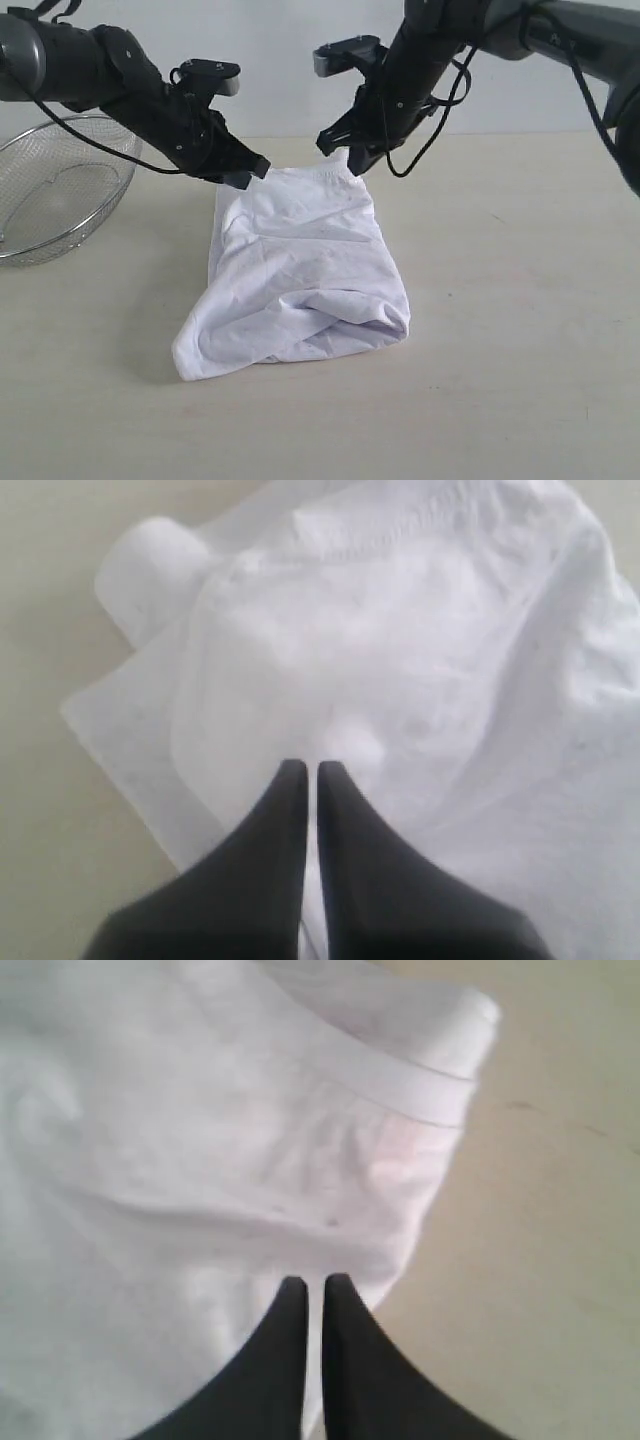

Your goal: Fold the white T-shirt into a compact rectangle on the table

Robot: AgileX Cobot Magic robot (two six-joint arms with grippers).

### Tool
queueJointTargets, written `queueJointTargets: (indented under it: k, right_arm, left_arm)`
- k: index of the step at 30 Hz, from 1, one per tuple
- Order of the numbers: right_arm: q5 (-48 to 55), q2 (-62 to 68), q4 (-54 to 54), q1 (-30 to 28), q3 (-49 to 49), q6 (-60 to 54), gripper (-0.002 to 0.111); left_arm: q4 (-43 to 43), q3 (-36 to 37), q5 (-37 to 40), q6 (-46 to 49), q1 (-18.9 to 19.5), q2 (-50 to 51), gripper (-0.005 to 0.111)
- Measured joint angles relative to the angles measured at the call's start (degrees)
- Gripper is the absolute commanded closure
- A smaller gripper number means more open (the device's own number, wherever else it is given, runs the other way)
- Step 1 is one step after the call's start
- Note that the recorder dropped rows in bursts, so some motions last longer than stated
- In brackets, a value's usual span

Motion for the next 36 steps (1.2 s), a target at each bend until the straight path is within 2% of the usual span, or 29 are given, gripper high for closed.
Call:
queueJointTargets:
  k: [5, 15, 26, 30, 36]
  right_arm:
    - [5.11, -1.28, 1.64, 2.77, 1.38, -1.46, 0.109]
    - [4.76, -1.39, 2.01, 6.80, 17.29, -1.68, 0.109]
    - [-12.26, -8.07, 5.18, 7.06, 35.11, -0.91, 0.109]
    - [-19.29, -11.68, 6.65, 7.06, 42.14, -0.91, 0.109]
    - [-22.45, -15.11, 6.09, 7.17, 48.19, 0.74, 0.109]
  left_arm:
    - [-0.22, -0.25, 3.40, 0.91, -0.11, -0.30, 0.102]
    - [-1.36, -0.25, 4.65, 3.34, -0.45, 2.52, 0.102]
    - [-4.15, -0.25, 5.05, 5.37, -0.95, 7.24, 0.102]
    - [-4.15, -0.36, 4.47, 5.77, -2.50, 7.49, 0.102]
    - [-4.27, -0.47, 3.30, 4.99, -5.45, 7.62, 0.102]
